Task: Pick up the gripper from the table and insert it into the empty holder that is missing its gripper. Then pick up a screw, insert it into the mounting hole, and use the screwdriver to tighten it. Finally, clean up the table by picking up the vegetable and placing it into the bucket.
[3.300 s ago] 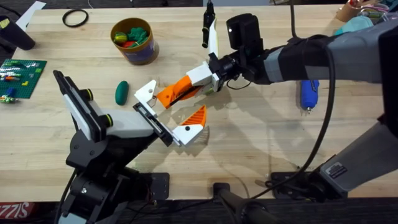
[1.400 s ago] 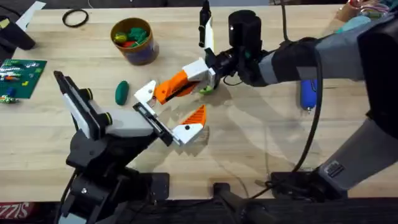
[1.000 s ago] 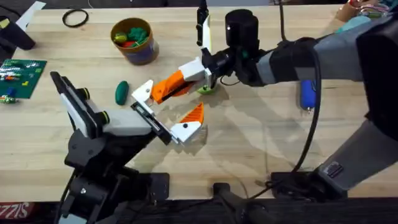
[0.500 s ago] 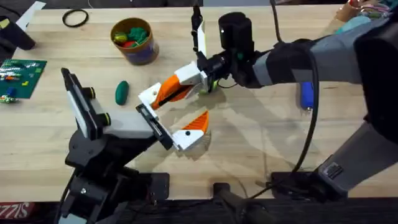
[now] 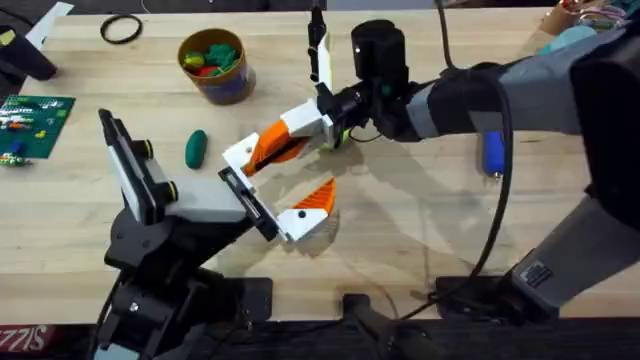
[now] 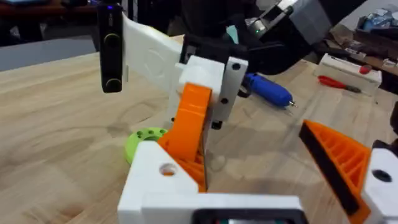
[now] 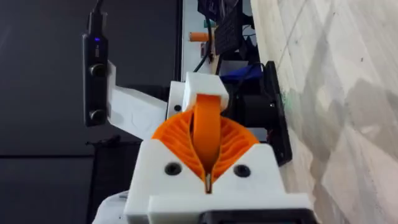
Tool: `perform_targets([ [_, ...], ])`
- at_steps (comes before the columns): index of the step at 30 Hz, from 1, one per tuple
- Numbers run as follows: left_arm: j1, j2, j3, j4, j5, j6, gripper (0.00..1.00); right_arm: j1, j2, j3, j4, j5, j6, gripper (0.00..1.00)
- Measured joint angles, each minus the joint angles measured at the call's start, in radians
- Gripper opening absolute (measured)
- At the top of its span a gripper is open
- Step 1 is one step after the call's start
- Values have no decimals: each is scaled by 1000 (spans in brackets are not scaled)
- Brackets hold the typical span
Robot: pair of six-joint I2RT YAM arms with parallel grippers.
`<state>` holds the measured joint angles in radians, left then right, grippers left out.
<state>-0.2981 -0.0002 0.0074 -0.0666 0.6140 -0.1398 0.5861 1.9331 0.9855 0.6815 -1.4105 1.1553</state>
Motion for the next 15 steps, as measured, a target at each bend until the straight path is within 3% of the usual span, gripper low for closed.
perform_targets([
  [1,0,0,0,0,0,0,987,0,0,0,-1,0,0,36],
  [3,0,0,0,0,7,2,987,0,0,0,-5,11,-3,192],
  [6,0,0,1,-1,29,8,987,8,5,0,-10,29,-12,595],
  [8,-11,0,2,-3,92,12,988,23,13,0,-9,54,-16,889],
  [9,-18,0,2,-5,115,12,988,30,17,0,-9,59,-18,962],
  [15,-23,0,2,-8,180,13,986,37,19,0,-9,53,-19,996],
])
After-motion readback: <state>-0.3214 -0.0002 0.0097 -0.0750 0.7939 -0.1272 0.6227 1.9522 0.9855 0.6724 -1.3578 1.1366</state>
